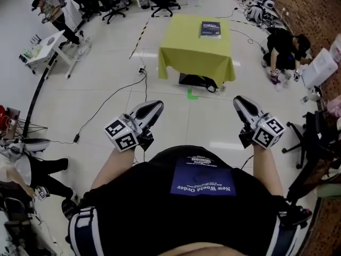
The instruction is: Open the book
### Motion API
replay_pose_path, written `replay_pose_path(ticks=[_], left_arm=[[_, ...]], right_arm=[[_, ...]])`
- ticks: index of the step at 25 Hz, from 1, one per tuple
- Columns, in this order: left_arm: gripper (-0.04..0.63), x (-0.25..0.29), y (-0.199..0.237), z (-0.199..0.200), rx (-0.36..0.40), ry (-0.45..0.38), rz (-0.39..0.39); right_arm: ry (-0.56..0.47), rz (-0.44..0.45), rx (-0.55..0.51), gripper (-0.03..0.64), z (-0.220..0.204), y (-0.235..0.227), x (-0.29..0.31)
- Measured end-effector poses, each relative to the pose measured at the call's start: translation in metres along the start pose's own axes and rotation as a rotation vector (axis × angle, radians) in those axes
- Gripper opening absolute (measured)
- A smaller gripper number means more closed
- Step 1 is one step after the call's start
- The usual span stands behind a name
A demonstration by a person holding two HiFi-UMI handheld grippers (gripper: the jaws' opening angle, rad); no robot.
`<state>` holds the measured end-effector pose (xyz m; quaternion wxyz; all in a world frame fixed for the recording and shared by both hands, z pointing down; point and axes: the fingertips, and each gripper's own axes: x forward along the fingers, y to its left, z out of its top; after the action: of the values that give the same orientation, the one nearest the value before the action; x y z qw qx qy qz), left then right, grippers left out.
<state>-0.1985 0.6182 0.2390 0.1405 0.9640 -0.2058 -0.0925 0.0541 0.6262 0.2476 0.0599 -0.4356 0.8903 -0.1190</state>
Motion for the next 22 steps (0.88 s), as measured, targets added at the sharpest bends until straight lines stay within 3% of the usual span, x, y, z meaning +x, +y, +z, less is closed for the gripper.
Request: replay_pose_path(ticks=[6,11,16,22], left_arm=[[0.002,0.056,0.008,-0.004,-0.011,0.050,-0.003],[0.002,0.090,0.031,-0.014,-0.017,0.069,-0.064],[0.002,0.110,0.085,0.000,-0.037,0.040,-0.127],[0.002,0.118,0.177,0.045,0.016,0.047,-0.161]], right_arm=[[0.009,-0.011,0.024,0.026,0.006,-0.048,-0.009],[0.025,-0.060,0.029,0.026,0.002,-0.075,-0.002],[0.038,-0.118,-0.015,0.026,0.018,-0.093,0.038],[0.000,-0.175,-0.034,0.026,0.049,-0.119,0.118]])
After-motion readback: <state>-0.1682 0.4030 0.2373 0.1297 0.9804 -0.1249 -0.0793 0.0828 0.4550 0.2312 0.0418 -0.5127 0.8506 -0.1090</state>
